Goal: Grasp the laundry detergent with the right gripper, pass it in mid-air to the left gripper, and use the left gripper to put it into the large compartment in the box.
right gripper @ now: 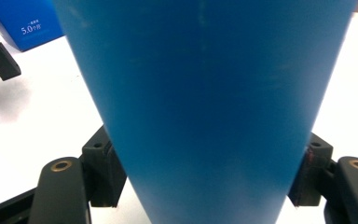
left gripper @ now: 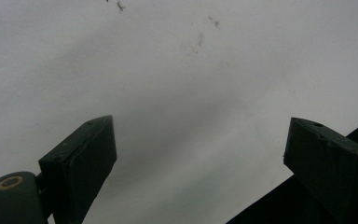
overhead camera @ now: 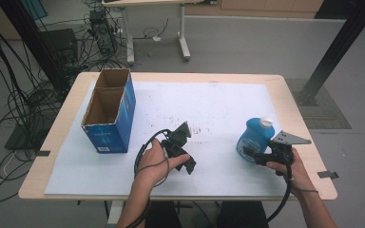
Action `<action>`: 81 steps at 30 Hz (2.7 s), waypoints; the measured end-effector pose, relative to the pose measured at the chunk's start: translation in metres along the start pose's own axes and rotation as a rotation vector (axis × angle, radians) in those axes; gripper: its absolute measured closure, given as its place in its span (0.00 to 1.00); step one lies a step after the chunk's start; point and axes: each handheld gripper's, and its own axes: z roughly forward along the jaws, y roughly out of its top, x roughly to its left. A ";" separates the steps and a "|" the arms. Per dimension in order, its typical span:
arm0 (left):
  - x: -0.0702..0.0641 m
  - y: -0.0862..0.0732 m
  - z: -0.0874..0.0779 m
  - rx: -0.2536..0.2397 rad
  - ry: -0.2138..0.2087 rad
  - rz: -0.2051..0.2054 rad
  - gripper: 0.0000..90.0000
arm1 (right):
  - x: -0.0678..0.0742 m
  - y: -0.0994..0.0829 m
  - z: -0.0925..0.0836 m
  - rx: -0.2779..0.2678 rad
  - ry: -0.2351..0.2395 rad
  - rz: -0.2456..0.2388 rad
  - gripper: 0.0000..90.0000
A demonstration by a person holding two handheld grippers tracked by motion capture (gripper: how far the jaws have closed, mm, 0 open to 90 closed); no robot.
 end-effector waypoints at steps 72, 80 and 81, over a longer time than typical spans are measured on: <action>-0.001 0.005 -0.010 -0.037 -0.002 0.008 0.11 | 0.003 -0.005 0.000 -0.057 -0.047 -0.077 0.46; -0.001 0.005 -0.011 -0.039 0.000 0.005 0.11 | 0.004 -0.006 0.000 -0.066 -0.053 -0.067 0.46; -0.001 0.005 -0.011 -0.036 0.002 0.009 0.11 | 0.004 -0.006 0.000 -0.066 -0.053 -0.067 0.46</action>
